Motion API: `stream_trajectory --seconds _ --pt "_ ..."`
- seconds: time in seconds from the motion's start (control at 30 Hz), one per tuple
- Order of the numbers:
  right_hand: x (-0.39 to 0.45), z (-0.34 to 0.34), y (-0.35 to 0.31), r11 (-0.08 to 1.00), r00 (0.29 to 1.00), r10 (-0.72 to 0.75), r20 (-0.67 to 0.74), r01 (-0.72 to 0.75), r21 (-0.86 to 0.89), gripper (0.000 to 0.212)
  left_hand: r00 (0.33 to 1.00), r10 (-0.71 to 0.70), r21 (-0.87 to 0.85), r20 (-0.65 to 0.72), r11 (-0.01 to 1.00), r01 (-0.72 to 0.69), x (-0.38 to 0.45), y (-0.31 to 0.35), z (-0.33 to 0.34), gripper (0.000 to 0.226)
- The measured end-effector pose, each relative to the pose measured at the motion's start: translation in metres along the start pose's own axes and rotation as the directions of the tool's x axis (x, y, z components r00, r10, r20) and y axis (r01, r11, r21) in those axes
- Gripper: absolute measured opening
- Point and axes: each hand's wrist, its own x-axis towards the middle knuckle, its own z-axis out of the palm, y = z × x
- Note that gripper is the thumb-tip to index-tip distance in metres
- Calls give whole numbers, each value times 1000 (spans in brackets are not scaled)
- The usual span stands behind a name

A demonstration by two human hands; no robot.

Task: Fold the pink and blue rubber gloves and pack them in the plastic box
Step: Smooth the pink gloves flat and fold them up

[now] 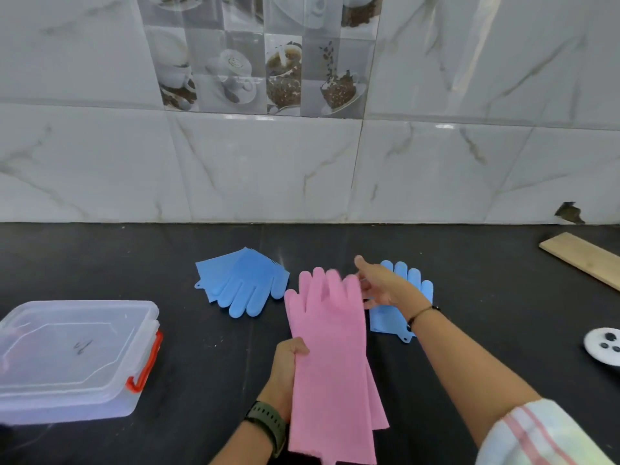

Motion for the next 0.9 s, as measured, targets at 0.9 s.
stream_trajectory --seconds 0.9 --pt "-21 29 43 973 953 -220 -211 231 28 15 885 -327 -667 333 582 466 36 6 -33 21"
